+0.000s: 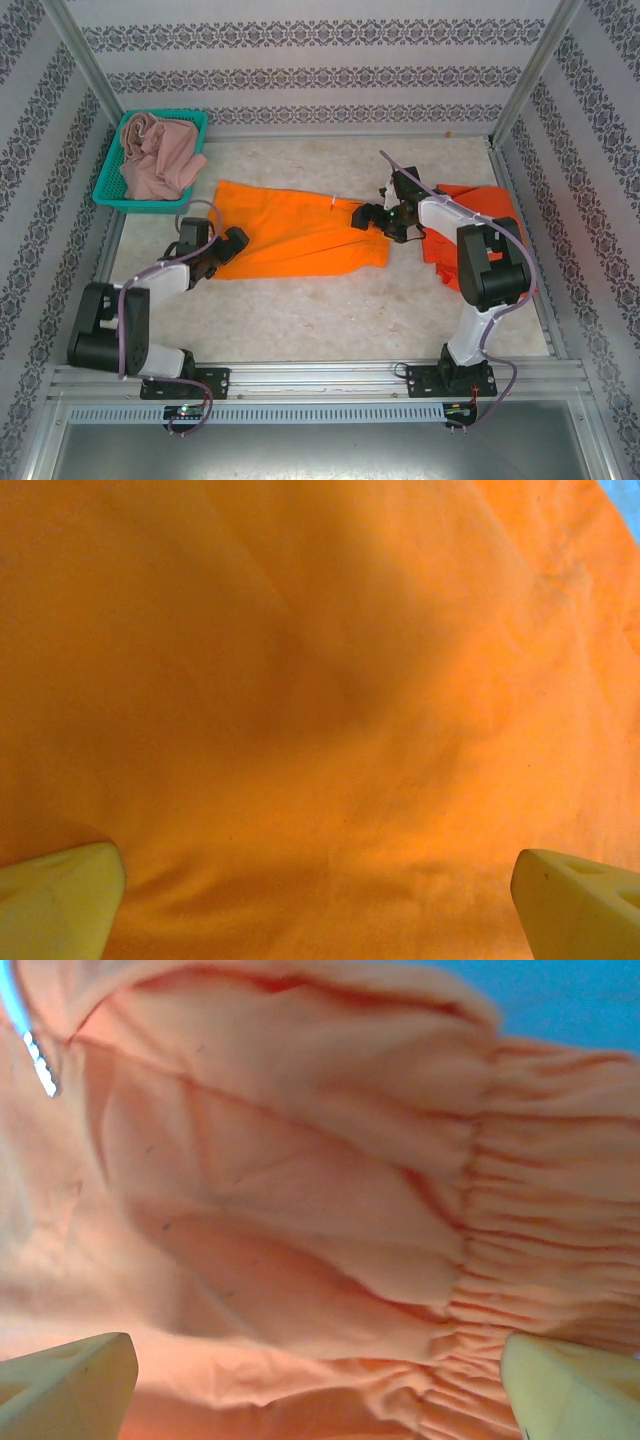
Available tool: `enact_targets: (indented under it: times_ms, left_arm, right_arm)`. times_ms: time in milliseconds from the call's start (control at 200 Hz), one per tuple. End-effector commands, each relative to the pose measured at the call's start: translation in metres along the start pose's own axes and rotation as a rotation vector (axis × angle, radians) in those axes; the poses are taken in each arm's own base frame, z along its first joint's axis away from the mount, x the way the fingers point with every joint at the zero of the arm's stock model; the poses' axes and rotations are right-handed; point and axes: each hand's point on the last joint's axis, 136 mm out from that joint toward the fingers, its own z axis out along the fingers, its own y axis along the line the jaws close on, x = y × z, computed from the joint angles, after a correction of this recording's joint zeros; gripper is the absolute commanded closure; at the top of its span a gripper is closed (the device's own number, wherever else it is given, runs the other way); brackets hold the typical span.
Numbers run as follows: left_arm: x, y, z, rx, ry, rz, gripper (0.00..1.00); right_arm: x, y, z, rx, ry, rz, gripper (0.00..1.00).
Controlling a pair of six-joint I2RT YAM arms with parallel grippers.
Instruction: Fold and stack the shorts
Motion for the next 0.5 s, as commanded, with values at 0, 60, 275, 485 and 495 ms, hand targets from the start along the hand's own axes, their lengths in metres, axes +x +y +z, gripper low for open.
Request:
enact_targets:
  times_ms: [0,60,275,485,495]
  left_arm:
    - [0.011,0.031,-0.009,-0.09,-0.034,-0.051,0.0]
    - [0.006,0.019,-0.02,-0.053,-0.051,-0.033,0.0]
    - [-0.039,-0.095,-0.108,0.256,-0.169,0.157,0.0]
    - [-0.005,-0.213,-0.143,0.545,-0.102,0.386,0.19]
    - [0.0,-0.218,-0.141,0.552,-0.093,0.396,0.2]
  right_arm:
    - [-0.007,-0.005,-0.006,0.044,0.005,-0.037,0.04]
    - [-0.012,0.008,-0.021,0.027,-0.028,-0.073,0.03]
    - [-0.006,0.055,-0.111,0.044,-0.28,-0.295,0.02]
    - [0.009,0.05,-0.178,-0.047,-0.493,-0.261,0.02]
    - [0.009,0.049,-0.18,-0.056,-0.502,-0.249,0.02]
